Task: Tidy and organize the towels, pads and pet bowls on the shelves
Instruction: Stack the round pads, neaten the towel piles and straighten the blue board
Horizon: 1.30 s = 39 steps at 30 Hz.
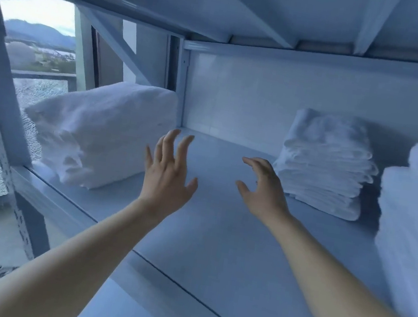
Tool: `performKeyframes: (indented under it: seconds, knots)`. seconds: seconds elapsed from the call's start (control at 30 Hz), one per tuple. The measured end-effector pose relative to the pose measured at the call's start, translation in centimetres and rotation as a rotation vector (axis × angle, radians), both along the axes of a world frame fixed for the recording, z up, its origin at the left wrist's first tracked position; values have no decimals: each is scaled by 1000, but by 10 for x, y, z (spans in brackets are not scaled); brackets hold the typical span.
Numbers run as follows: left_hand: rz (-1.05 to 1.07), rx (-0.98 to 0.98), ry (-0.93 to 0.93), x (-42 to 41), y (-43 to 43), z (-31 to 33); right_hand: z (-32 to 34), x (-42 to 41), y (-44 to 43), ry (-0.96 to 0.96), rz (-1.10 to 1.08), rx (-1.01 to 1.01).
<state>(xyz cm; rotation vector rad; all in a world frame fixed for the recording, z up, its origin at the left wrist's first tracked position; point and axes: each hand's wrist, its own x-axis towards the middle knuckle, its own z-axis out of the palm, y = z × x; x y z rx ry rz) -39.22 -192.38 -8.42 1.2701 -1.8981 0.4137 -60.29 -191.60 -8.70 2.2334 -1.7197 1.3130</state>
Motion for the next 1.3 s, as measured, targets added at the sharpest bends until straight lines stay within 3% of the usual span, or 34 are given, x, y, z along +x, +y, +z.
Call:
performKeyframes:
  seconds: [0.3, 0.47, 0.77, 1.3]
  knots:
    - [-361, 163, -90, -115, -19, 0, -15, -68, 18, 9, -368, -98]
    - [-444, 198, -122, -158, -39, -7, -21, -90, 22, 74, -575, -85]
    - [-588, 188, 31, -199, -81, -12, -25, -105, 18, 86, -775, 53]
    - [-722, 214, 180, -209, -98, -28, -29, -112, 13, 67, -744, 68]
